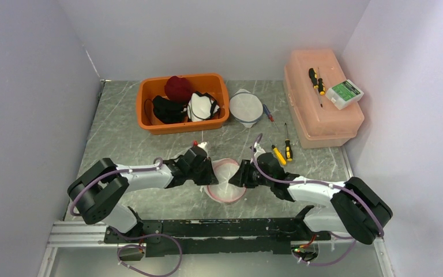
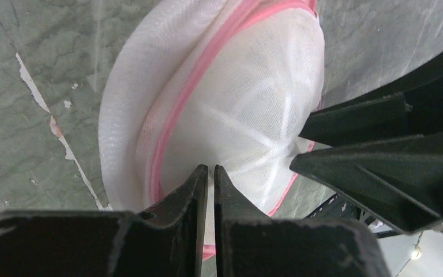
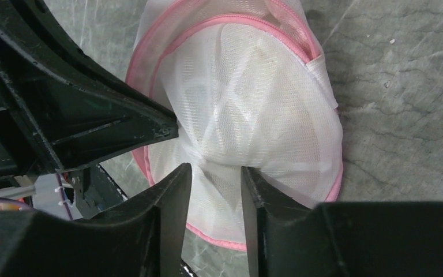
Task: Unzip the laundry bag and remove the bra
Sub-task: Close the laundry bag at the center of the board.
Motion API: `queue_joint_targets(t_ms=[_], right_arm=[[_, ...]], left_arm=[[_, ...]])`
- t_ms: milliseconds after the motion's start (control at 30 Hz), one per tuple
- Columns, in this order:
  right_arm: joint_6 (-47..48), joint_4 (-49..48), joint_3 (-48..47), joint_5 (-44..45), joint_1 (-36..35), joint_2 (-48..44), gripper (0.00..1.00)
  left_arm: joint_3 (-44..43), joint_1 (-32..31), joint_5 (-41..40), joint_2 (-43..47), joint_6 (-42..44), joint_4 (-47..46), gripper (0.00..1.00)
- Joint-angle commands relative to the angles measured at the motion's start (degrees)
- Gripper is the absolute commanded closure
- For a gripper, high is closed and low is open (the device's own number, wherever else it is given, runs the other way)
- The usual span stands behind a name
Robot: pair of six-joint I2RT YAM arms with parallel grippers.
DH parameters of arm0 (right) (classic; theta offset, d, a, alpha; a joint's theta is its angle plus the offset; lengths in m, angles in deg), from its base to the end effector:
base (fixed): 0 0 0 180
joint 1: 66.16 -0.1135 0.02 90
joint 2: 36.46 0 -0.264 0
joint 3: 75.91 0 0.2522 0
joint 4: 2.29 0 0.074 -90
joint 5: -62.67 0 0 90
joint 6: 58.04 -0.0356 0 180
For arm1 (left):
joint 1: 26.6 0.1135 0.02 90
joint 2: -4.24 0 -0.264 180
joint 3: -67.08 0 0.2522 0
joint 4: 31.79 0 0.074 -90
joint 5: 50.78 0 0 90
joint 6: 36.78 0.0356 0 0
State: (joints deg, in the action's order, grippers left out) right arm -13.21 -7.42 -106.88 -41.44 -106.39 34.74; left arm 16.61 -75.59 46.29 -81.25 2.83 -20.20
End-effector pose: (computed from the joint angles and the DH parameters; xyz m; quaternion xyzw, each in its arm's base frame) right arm 0.1595 0.1463 0.1381 -0.0186 0.8823 0.3903 0.2623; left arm 0.1810 -0.2148 0.1525 0.0115 0.9276 -0.3184 0.1950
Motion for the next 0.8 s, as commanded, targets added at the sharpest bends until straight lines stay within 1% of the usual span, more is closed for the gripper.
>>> queue_joint_targets(t_ms=[0, 100, 200, 267, 333, 433, 500, 567, 600, 700, 767], right_arm=[[2.1, 4.4, -1.9, 2.1, -0.9, 0.7, 0.57], [2.9, 6.6, -2.7, 2.6, -1.0, -0.5, 0.49], [4.7, 10.3, -4.7, 3.6, -1.0, -3.3, 0.39], [5.5, 12.8, -6.2, 4.4, -1.0, -5.5, 0.32], [6.6, 15.6, -7.7, 5.2, -1.0, -8.5, 0.23], [8.4, 20.0, -10.1, 6.8, -1.0, -13.7, 0.08], [10.0, 24.3, -12.0, 7.9, -1.0, -17.0, 0.01], [11.3, 27.5, -13.6, 8.9, -1.0, -20.2, 0.00], [11.8, 28.4, -13.9, 9.2, -1.0, -21.8, 0.00], [12.2, 29.5, -12.3, 8.9, -1.0, -26.8, 0.00], [11.1, 29.9, -9.3, 9.0, -1.0, -29.4, 0.00]], left_arm=[[1.8, -0.2, -3.6, -2.3, -1.5, -0.8, 0.87], [1.8, -0.2, -3.4, -1.9, -1.6, -0.8, 0.87], [1.3, -0.2, -4.1, 0.5, -1.1, 0.4, 0.87], [0.8, -0.2, -4.1, 3.3, -0.5, 1.2, 0.85], [0.1, -0.2, -4.1, 6.0, 0.2, 2.8, 0.79], [-1.3, -0.2, -4.9, 10.7, 1.1, 6.9, 0.62], [-2.7, -0.2, -5.6, 13.6, 1.8, 9.7, 0.51], [-3.8, -0.2, -6.7, 16.3, 2.4, 12.5, 0.45], [-4.2, -0.2, -6.9, 17.6, 2.7, 13.8, 0.44], [-4.2, -0.3, -7.0, 21.2, 3.2, 16.7, 0.43], [-2.8, -0.2, -8.1, 23.2, 3.2, 17.5, 0.42]])
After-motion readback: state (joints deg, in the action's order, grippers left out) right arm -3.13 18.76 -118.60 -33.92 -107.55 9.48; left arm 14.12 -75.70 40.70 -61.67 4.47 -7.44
